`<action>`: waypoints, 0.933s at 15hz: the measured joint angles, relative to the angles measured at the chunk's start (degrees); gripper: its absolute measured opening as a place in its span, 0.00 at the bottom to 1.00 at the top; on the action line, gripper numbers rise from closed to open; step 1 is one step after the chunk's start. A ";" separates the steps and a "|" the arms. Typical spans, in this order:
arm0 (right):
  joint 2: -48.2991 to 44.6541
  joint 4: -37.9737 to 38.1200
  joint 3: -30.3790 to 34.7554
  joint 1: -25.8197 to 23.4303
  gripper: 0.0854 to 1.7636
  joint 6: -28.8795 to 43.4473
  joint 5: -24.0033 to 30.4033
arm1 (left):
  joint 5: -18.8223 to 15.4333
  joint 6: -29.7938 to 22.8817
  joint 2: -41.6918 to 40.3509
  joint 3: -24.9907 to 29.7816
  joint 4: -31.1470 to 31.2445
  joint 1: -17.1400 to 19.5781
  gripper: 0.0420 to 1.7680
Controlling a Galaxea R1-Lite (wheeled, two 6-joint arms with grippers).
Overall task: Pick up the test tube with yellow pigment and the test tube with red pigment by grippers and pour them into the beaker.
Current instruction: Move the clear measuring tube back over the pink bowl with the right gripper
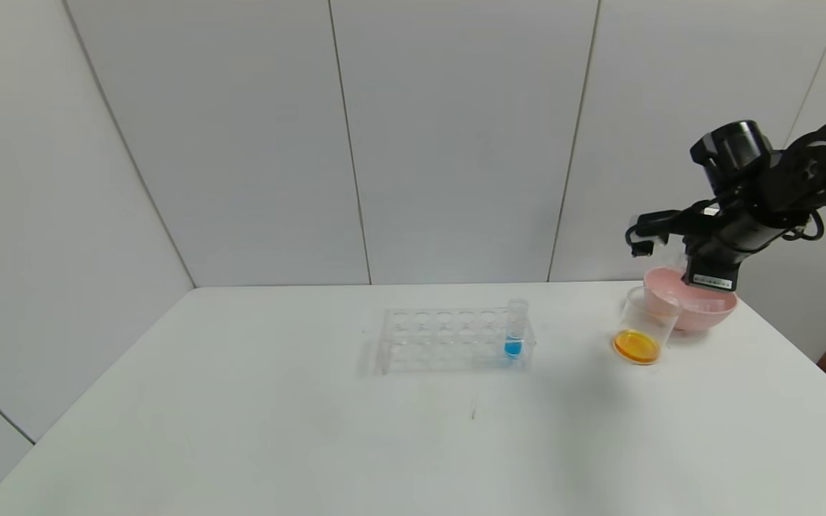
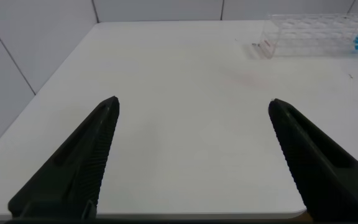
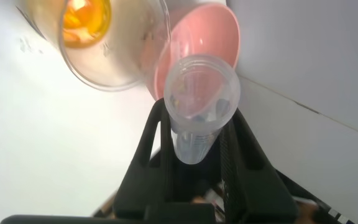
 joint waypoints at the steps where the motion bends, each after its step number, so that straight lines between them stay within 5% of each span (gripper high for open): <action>1: -0.78 0.09 0.34 -1.08 0.25 4.23 4.86 | -0.02 0.00 0.00 0.00 0.00 0.00 0.97; 7: -8.85 -1.69 6.05 -6.94 0.25 25.20 25.42 | 0.00 0.00 0.00 0.00 0.00 0.00 0.97; 14: -14.80 -31.76 19.41 -10.46 0.25 52.20 28.18 | 0.00 0.00 0.00 0.00 0.00 0.00 0.97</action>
